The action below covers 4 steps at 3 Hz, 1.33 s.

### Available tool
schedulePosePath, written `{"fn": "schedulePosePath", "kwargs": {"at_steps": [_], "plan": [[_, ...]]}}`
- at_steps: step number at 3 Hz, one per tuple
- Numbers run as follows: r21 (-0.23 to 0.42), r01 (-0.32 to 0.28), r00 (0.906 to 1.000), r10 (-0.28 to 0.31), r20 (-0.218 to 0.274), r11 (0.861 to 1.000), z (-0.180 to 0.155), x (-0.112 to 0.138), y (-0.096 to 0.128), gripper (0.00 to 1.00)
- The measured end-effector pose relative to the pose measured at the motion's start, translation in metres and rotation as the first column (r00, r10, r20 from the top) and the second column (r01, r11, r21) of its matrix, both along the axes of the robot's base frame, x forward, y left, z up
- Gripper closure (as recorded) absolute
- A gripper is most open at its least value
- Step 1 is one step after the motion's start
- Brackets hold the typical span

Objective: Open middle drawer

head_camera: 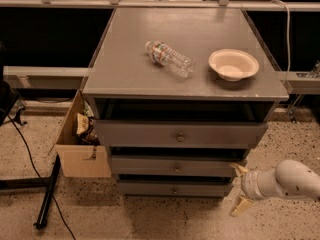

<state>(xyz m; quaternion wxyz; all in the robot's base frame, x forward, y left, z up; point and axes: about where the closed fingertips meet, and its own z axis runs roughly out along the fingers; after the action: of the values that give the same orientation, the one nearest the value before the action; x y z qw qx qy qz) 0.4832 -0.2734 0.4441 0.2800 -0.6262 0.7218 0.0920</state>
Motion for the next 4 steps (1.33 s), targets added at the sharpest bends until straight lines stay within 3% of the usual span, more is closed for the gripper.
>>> {"fn": "schedulePosePath", "kwargs": {"at_steps": [2,4], "plan": [[0.063,-0.089,0.9925,0.083,0.090,0.994,-0.010,0.018,0.014,0.00],[0.060,-0.134,0.9833,0.126,0.132,0.989,-0.017,0.041,0.030,0.00]]}}
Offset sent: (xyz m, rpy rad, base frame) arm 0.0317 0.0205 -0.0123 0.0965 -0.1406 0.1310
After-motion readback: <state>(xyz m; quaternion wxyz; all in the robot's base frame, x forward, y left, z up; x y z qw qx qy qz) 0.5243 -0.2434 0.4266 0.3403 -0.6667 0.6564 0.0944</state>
